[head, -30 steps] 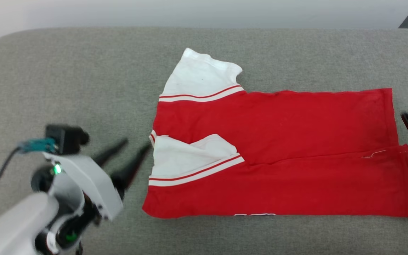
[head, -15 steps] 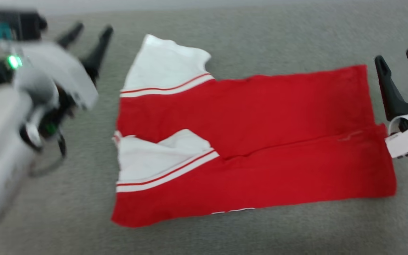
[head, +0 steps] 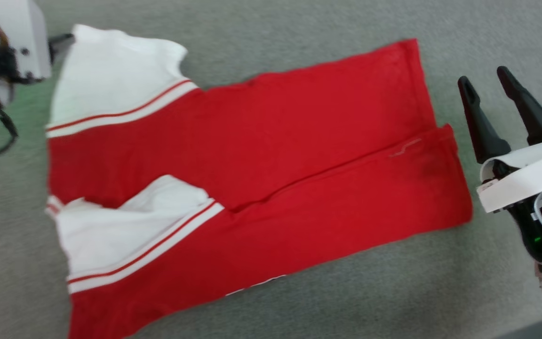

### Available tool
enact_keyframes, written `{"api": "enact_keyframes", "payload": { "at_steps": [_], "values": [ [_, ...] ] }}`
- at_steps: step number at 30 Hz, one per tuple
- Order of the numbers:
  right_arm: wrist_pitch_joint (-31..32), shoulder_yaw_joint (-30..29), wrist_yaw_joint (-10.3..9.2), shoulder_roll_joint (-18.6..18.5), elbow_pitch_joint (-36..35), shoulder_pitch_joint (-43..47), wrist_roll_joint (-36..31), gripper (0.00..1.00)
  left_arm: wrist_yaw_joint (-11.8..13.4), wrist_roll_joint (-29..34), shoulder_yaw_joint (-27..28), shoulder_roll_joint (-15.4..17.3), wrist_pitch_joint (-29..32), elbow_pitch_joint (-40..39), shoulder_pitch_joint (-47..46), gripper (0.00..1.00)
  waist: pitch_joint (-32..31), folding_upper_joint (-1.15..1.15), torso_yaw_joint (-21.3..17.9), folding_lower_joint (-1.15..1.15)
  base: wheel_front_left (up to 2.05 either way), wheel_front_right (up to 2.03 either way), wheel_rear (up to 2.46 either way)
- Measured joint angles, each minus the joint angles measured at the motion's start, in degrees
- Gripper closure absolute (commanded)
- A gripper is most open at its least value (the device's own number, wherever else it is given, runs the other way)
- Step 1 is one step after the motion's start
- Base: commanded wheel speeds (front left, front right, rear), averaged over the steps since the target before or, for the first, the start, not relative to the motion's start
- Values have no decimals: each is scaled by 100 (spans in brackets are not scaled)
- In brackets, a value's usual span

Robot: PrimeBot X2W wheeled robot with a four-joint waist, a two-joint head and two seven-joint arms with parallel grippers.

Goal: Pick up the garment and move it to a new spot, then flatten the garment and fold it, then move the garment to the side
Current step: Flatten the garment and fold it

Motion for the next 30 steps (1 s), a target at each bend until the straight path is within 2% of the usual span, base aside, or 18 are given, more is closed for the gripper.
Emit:
{"api": "enact_keyframes", "payload": {
  "at_steps": [9,10,11,12,16,20,24,30],
  "values": [
    [-115,118,0,3,-10,35,81,0,-113,-171,-65,-62,948,481,-476,0,446,0,-414,0,0,0,0],
    [-113,101,0,-11,-7,34,94,0,-115,-205,-43,-69,981,503,-500,53,481,0,-432,0,0,0,0],
    [-100,76,0,-21,-1,33,104,0,-118,-224,-37,-88,1005,516,-517,90,509,0,-444,0,0,0,0],
    [-74,54,0,-33,7,27,121,0,-123,-236,-36,-104,1021,524,-530,100,529,0,-446,0,0,0,0],
    [233,105,0,-142,46,-224,207,0,-181,-347,-27,-283,1149,514,-544,100,536,0,-371,0,0,0,0],
    [805,314,0,-286,216,-789,339,0,-223,-365,-46,-394,1133,487,-585,100,538,0,-253,0,0,0,0],
    [1758,683,0,-476,631,-1494,593,0,-266,-368,-52,-532,1003,458,-589,100,550,0,-116,0,0,0,0],
    [3653,1345,-1,-717,1425,-2580,1148,0,-313,-444,-86,-804,914,369,-593,100,580,0,136,0,0,0,0]
  ]
}}
